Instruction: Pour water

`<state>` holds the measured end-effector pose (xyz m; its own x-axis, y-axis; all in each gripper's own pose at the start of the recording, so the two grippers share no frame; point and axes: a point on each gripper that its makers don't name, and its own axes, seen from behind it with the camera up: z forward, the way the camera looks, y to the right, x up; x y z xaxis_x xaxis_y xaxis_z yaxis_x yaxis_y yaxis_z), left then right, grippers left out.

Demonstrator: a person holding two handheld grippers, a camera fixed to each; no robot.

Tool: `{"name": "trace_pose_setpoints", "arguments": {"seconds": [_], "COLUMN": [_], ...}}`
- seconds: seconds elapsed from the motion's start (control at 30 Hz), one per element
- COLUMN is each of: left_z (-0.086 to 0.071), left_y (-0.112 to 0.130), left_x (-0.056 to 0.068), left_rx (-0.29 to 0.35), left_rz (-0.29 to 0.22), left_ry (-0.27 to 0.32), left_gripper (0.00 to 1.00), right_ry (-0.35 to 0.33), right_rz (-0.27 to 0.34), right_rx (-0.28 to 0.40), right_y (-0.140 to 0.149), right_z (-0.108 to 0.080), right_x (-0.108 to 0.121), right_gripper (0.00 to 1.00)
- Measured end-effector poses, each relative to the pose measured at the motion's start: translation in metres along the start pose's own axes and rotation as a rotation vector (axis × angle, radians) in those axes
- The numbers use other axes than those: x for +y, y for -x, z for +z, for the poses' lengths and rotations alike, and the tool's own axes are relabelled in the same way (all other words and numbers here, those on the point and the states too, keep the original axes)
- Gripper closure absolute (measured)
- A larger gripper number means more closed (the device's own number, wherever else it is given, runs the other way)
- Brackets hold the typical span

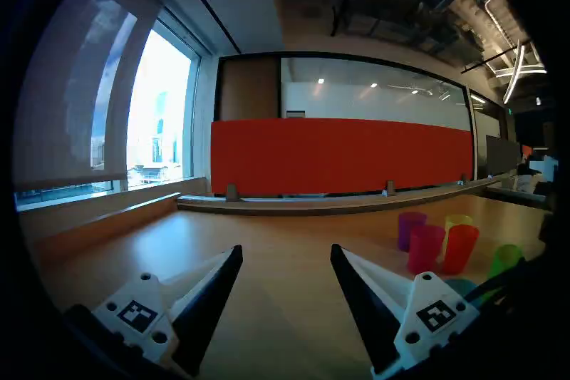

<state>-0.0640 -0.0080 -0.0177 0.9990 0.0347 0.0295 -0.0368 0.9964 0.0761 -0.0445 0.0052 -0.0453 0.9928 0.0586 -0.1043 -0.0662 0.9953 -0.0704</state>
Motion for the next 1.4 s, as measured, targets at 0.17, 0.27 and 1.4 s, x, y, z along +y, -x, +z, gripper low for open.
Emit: {"name": "trace_pose_setpoints", "arguments": {"seconds": [0.17, 0.27, 1.4], "left_z": [0.000, 0.000, 0.001], "left_y": [0.000, 0.000, 0.000], "left_x": [0.000, 0.000, 0.000], "left_rx": [0.000, 0.000, 0.000], "left_rz": [0.000, 0.000, 0.000], "left_ry": [0.000, 0.000, 0.000], "left_gripper": [0.08, 0.08, 0.09], "right_ry": [0.008, -0.004, 0.014], "right_rz": [-0.001, 0.028, 0.075], "right_rx": [0.017, 0.015, 0.005], "right_y": [0.010, 0.016, 0.051], "right_z": [0.008, 0.013, 0.043], "right_x": [0.003, 0.001, 0.010], "right_gripper": [0.00, 0.00, 0.01]}}
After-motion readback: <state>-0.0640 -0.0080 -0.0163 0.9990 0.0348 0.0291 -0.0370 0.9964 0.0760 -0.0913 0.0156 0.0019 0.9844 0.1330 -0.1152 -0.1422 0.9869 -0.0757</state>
